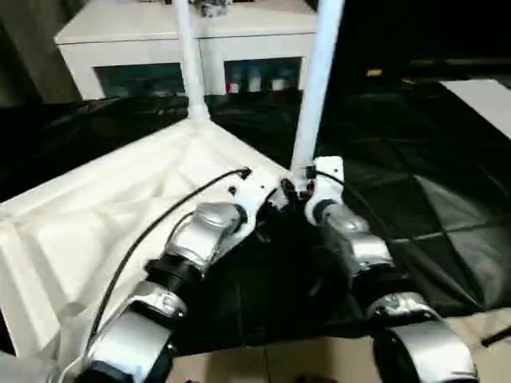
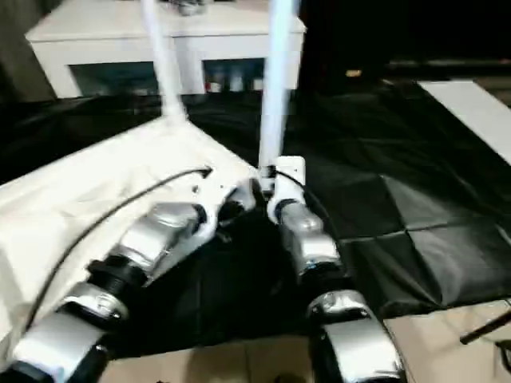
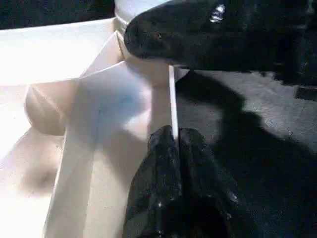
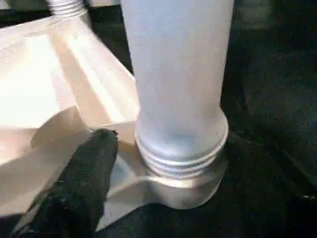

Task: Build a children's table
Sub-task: Rotate leg to tighten

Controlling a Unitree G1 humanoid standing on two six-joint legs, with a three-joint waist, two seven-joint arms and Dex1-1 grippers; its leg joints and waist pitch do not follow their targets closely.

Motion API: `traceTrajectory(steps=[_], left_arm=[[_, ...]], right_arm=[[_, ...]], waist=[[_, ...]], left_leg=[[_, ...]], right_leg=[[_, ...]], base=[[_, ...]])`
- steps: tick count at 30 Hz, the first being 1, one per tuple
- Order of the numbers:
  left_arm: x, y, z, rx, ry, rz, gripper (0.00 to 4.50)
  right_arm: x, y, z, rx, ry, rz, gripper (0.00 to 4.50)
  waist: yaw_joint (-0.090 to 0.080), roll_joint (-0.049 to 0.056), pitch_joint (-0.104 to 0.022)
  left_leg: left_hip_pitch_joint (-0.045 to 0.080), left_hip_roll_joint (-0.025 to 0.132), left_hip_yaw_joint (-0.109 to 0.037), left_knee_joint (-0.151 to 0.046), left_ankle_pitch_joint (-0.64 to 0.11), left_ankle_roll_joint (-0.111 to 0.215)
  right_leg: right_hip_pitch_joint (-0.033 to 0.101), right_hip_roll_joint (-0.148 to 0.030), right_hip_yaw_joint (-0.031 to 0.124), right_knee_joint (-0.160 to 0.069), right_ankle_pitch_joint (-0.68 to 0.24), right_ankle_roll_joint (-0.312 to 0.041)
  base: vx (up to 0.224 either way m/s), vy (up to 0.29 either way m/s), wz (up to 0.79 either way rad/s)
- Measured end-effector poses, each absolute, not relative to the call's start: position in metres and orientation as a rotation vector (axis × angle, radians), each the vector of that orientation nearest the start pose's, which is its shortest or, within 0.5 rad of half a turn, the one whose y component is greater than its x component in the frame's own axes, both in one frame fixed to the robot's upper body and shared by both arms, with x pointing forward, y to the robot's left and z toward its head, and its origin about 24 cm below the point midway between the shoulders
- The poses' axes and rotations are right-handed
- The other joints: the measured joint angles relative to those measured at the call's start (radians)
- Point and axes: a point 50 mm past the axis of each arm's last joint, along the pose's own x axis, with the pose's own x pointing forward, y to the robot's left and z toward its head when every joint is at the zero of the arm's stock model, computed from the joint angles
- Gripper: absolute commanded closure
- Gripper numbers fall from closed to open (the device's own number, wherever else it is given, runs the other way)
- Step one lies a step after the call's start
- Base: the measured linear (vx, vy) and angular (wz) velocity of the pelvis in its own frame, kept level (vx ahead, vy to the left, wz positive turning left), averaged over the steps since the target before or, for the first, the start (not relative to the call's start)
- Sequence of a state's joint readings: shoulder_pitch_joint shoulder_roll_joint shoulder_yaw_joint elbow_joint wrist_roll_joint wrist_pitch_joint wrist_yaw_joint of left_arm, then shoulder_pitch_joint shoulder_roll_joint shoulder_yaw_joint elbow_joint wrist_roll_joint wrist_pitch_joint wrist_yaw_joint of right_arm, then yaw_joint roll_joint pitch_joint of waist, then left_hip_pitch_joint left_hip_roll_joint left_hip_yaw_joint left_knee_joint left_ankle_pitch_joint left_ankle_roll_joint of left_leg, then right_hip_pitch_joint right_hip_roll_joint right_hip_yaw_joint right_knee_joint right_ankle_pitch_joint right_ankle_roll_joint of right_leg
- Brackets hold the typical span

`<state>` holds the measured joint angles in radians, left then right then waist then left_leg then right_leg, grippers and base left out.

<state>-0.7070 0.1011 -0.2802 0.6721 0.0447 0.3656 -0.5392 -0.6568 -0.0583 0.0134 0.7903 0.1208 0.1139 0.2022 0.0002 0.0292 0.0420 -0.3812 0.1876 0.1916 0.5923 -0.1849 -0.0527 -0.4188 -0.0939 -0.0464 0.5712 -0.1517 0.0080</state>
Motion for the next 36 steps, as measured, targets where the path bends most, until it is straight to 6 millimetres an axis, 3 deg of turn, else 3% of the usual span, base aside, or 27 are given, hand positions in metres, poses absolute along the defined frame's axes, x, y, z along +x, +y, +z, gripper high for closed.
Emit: traceTrajectory(steps=[7, 13, 23, 36], left_arm=[[0.331, 0.089, 0.055, 0.343, 0.445, -0.976, 4.5], [0.311, 0.118, 0.058, 0.372, 0.519, -1.196, 4.5], [0.307, 0.117, 0.059, 0.374, 0.549, -1.241, 4.5], [0.303, 0.118, 0.06, 0.369, 0.562, -1.246, 4.5]], right_arm=[[0.328, -0.156, 0.043, -0.215, 0.31, 0.697, 0.57], [0.308, -0.173, 0.049, -0.263, 0.373, 0.931, 0.57], [0.304, -0.162, 0.049, -0.224, 0.399, 1.044, 0.57], [0.304, -0.164, 0.049, -0.136, 0.406, 1.058, 1.69]], waist=[[0.035, 0.0, 0.0], [0.044, 0.0, 0.0], [0.05, -0.005, 0.002], [0.057, -0.01, 0.001]], left_leg=[[-0.001, 0.006, 0.002, -0.001, 0.0, 0.001], [-0.001, 0.006, 0.003, -0.002, 0.0, 0.001], [0.001, 0.004, 0.009, 0.001, 0.0, 0.0], [0.0, 0.005, 0.009, 0.002, 0.0, 0.001]], right_leg=[[-0.002, 0.002, -0.003, 0.006, 0.0, 0.0], [-0.003, 0.002, -0.003, 0.007, -0.001, 0.0], [0.001, 0.0, 0.006, 0.007, -0.001, -0.001], [0.0, 0.0, 0.005, 0.008, -0.001, -0.001]], base=[[0.046, -0.013, 0.02], [0.0, 0.0, 0.0], [0.0, 0.0, 0.0], [0.0, 0.0, 0.0]])
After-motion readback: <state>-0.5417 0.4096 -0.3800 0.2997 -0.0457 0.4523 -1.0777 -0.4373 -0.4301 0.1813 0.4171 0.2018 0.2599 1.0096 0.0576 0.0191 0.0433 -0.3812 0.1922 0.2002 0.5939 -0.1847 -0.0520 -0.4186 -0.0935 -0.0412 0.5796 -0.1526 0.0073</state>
